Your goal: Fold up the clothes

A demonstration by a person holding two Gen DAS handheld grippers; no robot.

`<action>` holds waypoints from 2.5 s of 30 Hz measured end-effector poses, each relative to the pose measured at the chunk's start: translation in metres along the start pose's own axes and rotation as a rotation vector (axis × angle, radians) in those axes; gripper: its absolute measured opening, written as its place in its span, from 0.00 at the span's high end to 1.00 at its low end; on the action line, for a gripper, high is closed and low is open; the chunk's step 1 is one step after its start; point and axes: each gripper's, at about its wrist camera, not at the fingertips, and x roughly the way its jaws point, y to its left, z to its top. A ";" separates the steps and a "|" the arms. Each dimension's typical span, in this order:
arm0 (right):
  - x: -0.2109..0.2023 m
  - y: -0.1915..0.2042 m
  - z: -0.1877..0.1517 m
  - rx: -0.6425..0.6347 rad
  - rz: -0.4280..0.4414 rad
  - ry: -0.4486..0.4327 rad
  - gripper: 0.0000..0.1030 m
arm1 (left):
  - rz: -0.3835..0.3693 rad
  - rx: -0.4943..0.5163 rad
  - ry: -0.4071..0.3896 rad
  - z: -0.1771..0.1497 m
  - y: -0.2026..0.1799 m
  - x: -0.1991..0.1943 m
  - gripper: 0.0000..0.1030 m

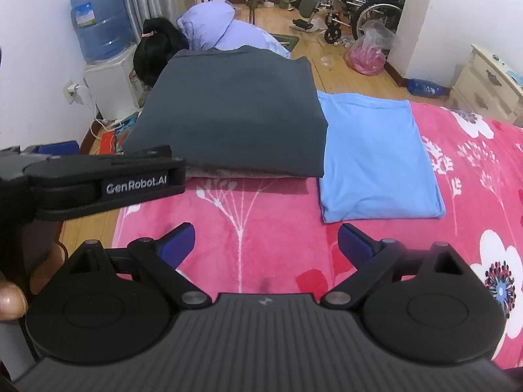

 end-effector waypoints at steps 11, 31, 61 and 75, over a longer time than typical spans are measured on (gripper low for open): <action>-0.002 -0.001 0.001 -0.001 0.005 -0.010 0.08 | -0.017 -0.008 -0.005 0.005 0.001 -0.001 0.00; -0.002 0.009 0.011 -0.031 0.003 -0.017 0.08 | 0.022 -0.005 0.025 0.002 0.002 0.013 0.00; -0.002 -0.006 0.008 0.040 -0.058 -0.016 0.06 | 0.029 -0.057 0.045 0.001 0.012 0.015 0.00; -0.001 -0.009 0.009 0.050 -0.059 -0.015 0.06 | 0.028 -0.053 0.036 0.003 0.012 0.016 0.00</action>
